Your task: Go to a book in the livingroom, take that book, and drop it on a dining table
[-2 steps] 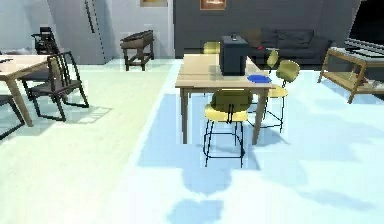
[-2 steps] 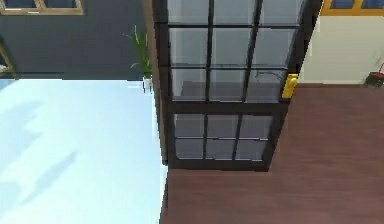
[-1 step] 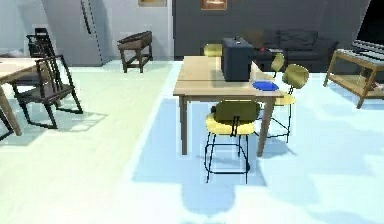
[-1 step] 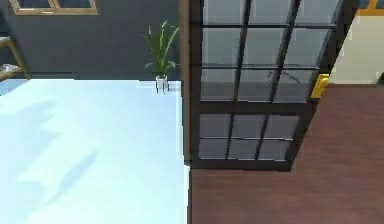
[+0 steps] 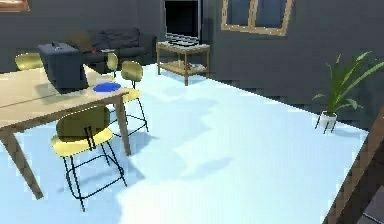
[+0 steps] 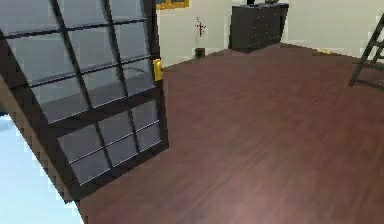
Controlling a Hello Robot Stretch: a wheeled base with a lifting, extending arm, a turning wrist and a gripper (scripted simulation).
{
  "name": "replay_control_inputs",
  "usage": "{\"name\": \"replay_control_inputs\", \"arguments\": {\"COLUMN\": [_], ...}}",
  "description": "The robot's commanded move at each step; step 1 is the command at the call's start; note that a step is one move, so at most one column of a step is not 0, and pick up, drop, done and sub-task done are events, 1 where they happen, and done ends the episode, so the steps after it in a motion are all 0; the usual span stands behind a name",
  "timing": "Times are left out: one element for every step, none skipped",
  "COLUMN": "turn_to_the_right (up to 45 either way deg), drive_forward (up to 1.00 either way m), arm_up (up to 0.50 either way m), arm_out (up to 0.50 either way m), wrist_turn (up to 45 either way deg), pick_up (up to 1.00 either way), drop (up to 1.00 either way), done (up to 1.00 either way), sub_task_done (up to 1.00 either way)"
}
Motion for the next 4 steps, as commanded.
{"name": "replay_control_inputs", "arguments": {"turn_to_the_right": [36.0, 0.0, -27.0, 0.0], "drive_forward": [0.00, 0.05, 0.00, 1.00], "arm_up": [0.00, 0.00, 0.00, 0.00], "arm_out": [0.00, 0.00, 0.00, 0.00], "wrist_turn": [0.0, 0.0, 0.0, 0.0], "pick_up": [0.00, 0.00, 0.00, 0.00], "drop": [0.00, 0.00, 0.00, 0.00], "done": [0.00, 0.00, 0.00, 0.00], "sub_task_done": [0.00, 0.00, 0.00, 0.00]}}
